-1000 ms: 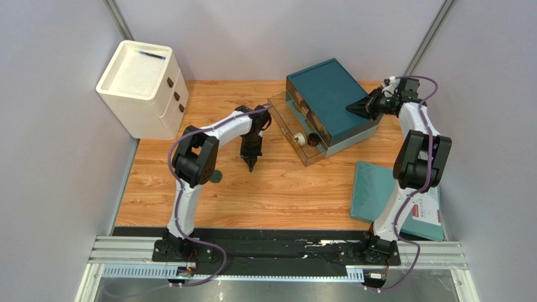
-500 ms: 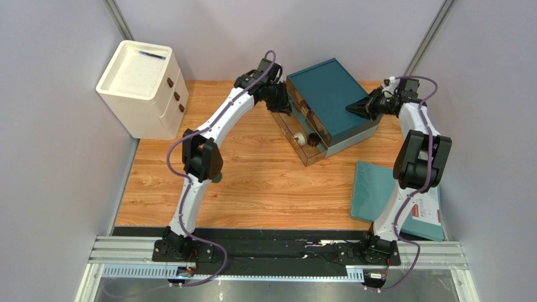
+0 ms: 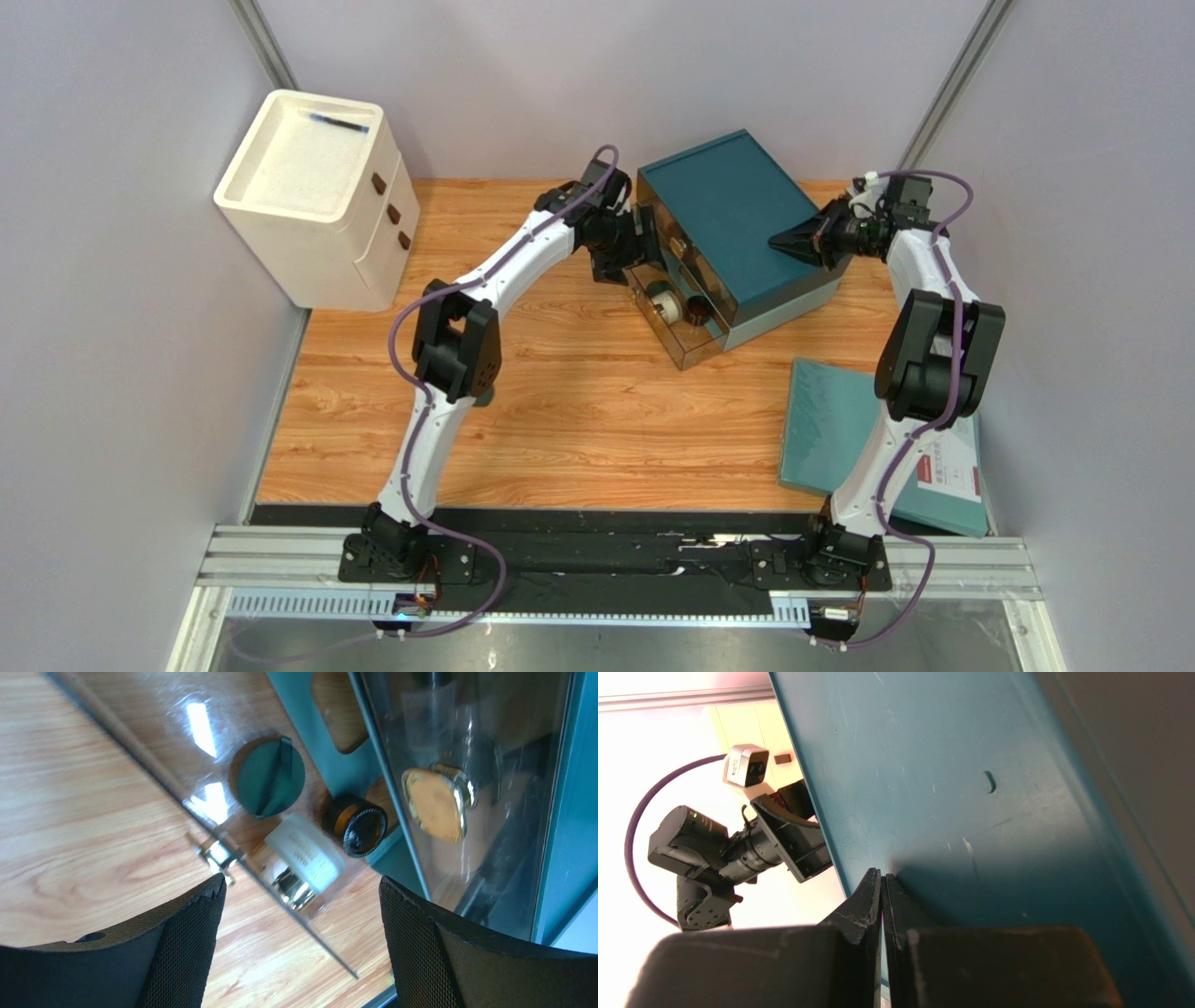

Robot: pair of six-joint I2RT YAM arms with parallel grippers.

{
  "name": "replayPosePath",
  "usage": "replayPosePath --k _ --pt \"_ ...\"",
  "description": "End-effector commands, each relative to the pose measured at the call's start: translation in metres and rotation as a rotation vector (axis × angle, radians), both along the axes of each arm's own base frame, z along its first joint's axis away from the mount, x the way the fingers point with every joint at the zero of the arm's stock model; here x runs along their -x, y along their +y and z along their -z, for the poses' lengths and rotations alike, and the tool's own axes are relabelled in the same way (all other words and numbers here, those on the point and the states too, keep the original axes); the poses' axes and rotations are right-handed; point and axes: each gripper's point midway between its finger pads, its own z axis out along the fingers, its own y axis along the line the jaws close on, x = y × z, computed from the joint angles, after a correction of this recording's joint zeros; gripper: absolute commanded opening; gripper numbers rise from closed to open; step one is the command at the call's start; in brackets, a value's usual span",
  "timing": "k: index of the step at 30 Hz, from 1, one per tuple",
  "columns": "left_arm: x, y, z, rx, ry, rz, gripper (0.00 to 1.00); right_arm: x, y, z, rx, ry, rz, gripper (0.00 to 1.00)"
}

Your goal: Organize the makeup

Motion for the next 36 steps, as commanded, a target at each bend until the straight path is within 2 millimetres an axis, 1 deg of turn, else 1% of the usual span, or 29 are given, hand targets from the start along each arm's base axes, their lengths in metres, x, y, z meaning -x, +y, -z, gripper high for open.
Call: replayPosePath --k 1,2,3,4,5,6,7,8,9,10,11,12,13,14,15,16,17,18,19,21,23,26,30,31,32,34,35,36 --pt "0.003 0.039 -0.064 -0.039 -0.137 -0.026 0.85 0.054 -0.008 0.114 0.177 0.378 0.024 0.04" --pt "0.007 0.054 -0.078 -0.057 -0.157 -0.040 0.85 0.054 -0.008 0.114 0.178 0.377 0.022 0.04" --pt "0.012 0.065 -0.075 -0.094 -0.160 -0.027 0.88 0.055 -0.008 0.115 0.175 0.382 0.021 0.04" --pt "0.026 0.085 -0.056 -0.170 -0.099 -0.035 0.90 0.056 -0.007 0.116 0.171 0.389 0.019 0.04" --pt "0.034 0.096 -0.051 -0.206 -0.077 -0.036 0.91 0.056 -0.006 0.117 0.167 0.394 0.018 0.04" --pt "0.043 0.112 -0.057 -0.237 -0.085 -0.034 0.92 0.056 -0.007 0.118 0.168 0.393 0.016 0.04" --pt "0.063 0.134 -0.032 -0.328 -0.010 -0.043 0.94 0.056 -0.006 0.118 0.167 0.395 0.016 0.04" --pt "0.075 0.147 -0.039 -0.347 -0.014 -0.055 0.99 0.058 -0.007 0.119 0.171 0.399 0.016 0.04" --pt "0.084 0.161 -0.033 -0.373 0.009 -0.075 1.00 0.058 -0.007 0.119 0.173 0.397 0.016 0.04" --pt "0.107 0.180 -0.007 -0.421 0.086 -0.094 1.00 0.057 -0.006 0.119 0.173 0.398 0.015 0.04" --pt "0.118 0.189 -0.016 -0.399 0.081 -0.135 1.00 0.057 -0.007 0.119 0.174 0.396 0.016 0.04" --pt "0.125 0.202 -0.011 -0.396 0.100 -0.172 1.00 0.057 -0.007 0.120 0.172 0.400 0.017 0.04" --pt "0.145 0.218 0.009 -0.430 0.151 -0.194 1.00 0.057 -0.007 0.121 0.174 0.400 0.015 0.04" --pt "0.153 0.226 0.001 -0.412 0.137 -0.241 1.00 0.057 -0.007 0.121 0.173 0.400 0.014 0.04" --pt "0.160 0.234 0.004 -0.409 0.152 -0.269 1.00 0.057 -0.006 0.121 0.171 0.401 0.013 0.04" --pt "0.173 0.252 0.018 -0.453 0.189 -0.316 1.00 0.058 -0.006 0.122 0.167 0.404 0.010 0.04" --pt "0.178 0.259 0.015 -0.438 0.186 -0.355 1.00 0.058 -0.005 0.123 0.164 0.407 0.010 0.04" --pt "0.182 0.264 0.018 -0.435 0.197 -0.375 1.00 0.059 -0.005 0.124 0.164 0.412 0.010 0.04" --pt "0.190 0.273 0.026 -0.439 0.222 -0.401 1.00 0.059 -0.005 0.124 0.166 0.412 0.011 0.04" --pt "0.200 0.282 0.038 -0.453 0.278 -0.443 0.99 0.059 -0.005 0.124 0.164 0.413 0.008 0.04" --pt "0.203 0.290 0.048 -0.459 0.323 -0.481 0.99 0.059 -0.003 0.125 0.166 0.412 0.004 0.04" --pt "0.200 0.293 0.060 -0.457 0.344 -0.504 0.99 0.060 -0.001 0.125 0.164 0.415 0.000 0.04" --pt "0.186 0.295 0.069 -0.480 0.359 -0.501 0.98 0.062 0.001 0.126 0.165 0.418 -0.006 0.04" --pt "0.184 0.295 0.071 -0.485 0.363 -0.496 0.97 0.062 0.001 0.127 0.164 0.420 -0.007 0.04" --pt "0.177 0.295 0.069 -0.482 0.354 -0.495 0.97 0.063 0.002 0.128 0.164 0.421 -0.008 0.04" --pt "0.172 0.295 0.076 -0.495 0.368 -0.480 0.94 0.065 0.002 0.129 0.167 0.425 -0.009 0.04" --pt "0.166 0.295 0.074 -0.495 0.357 -0.482 0.93 0.067 0.002 0.131 0.167 0.430 -0.009 0.04" --pt "0.165 0.295 0.080 -0.506 0.376 -0.476 0.91 0.067 0.002 0.131 0.169 0.431 -0.009 0.04"
